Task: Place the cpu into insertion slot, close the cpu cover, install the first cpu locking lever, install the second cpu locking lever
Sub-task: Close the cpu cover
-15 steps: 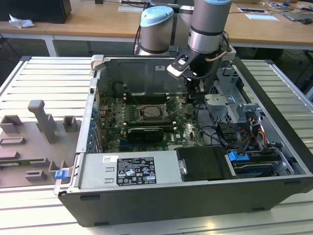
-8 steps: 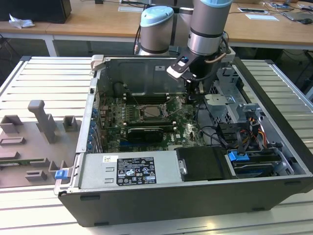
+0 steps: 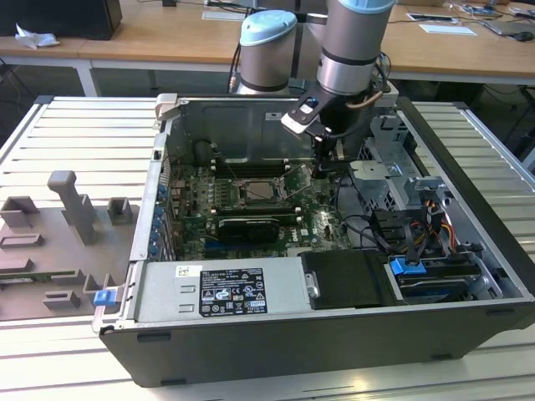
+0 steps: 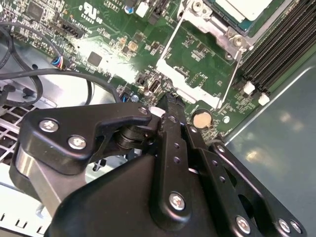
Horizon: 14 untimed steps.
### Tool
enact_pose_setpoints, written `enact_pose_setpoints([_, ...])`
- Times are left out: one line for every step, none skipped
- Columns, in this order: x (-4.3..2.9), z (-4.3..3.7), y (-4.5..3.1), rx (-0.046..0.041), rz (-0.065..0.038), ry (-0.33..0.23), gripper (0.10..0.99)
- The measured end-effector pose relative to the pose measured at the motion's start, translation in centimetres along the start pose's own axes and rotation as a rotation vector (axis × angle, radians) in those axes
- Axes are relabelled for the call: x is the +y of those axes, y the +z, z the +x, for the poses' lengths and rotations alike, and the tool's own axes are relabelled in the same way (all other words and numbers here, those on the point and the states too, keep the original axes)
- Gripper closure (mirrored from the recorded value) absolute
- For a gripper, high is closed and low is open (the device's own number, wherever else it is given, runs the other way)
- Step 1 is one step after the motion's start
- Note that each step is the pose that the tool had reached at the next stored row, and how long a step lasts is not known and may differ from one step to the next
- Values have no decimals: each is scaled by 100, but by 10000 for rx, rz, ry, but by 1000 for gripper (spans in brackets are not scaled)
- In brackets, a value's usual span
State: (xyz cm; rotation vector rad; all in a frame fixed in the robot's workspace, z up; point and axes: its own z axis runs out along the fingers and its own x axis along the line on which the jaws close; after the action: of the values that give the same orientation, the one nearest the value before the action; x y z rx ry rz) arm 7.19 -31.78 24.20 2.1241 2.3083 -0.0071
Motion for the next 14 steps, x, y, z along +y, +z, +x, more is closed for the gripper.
enact_pose_setpoints([-14, 1, -2, 5, 22, -1, 980])
enact_pose_setpoints([-23, 2, -5, 7, 35, -1, 980])
enact_pose_setpoints([-31, 3, -8, 10, 46, -1, 980])
enact_pose_setpoints([-44, 4, -20, 15, 68, -1, 980])
enact_pose_setpoints([-53, 5, -34, 18, 81, -2, 980])
enact_pose_setpoints([-62, 5, -45, 18, 88, -1, 980])
enact_pose_setpoints([-78, 6, -61, 19, 98, -1, 980])
enact_pose_setpoints([-106, 9, -72, 22, 103, -1, 980])
enact_pose_setpoints([-119, 10, -72, 23, 103, -1, 980])
enact_pose_setpoints([-143, 12, -74, 21, 104, -2, 980])
enact_pose_setpoints([-174, 15, -74, 20, 104, -3, 980])
enact_pose_setpoints([-197, 16, -74, 20, 104, -1, 980])
enact_pose_setpoints([-222, 18, -74, 20, 105, -1, 980])
enact_pose_setpoints([-235, 19, -74, 19, 105, -2, 980])
